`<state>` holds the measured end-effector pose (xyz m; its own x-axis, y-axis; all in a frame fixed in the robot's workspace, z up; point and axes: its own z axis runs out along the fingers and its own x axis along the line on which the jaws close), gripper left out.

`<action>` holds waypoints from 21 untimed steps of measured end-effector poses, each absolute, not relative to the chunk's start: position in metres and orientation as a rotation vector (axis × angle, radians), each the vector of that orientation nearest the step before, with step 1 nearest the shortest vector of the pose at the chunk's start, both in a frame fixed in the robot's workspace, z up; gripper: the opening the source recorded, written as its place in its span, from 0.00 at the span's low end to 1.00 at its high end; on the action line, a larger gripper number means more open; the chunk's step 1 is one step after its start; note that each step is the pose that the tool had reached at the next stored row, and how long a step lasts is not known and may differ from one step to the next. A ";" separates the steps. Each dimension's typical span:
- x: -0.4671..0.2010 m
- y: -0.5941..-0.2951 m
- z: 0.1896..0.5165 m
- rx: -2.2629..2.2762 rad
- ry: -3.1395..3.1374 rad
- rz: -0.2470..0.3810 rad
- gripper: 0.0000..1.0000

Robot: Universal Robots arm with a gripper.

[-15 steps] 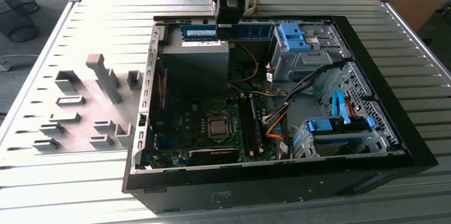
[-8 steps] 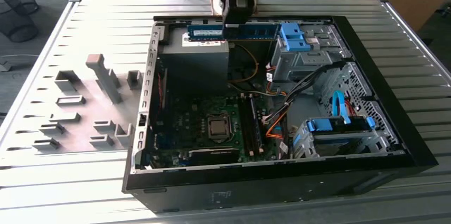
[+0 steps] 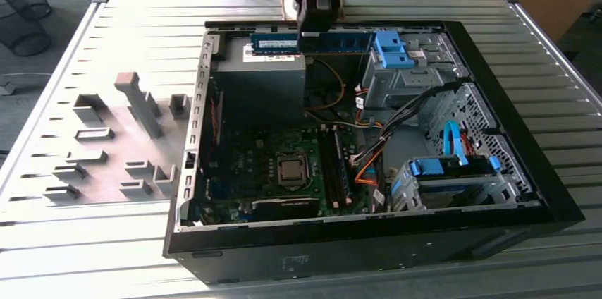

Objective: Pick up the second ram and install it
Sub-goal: 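Insert the second ram into the second slot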

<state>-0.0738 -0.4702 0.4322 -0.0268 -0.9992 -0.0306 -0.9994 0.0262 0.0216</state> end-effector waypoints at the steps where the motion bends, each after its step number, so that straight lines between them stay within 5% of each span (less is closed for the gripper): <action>1: -0.074 -0.470 0.432 -2.187 2.246 0.057 0.14; 21: -0.074 -0.470 0.425 -1.853 2.525 0.052 0.14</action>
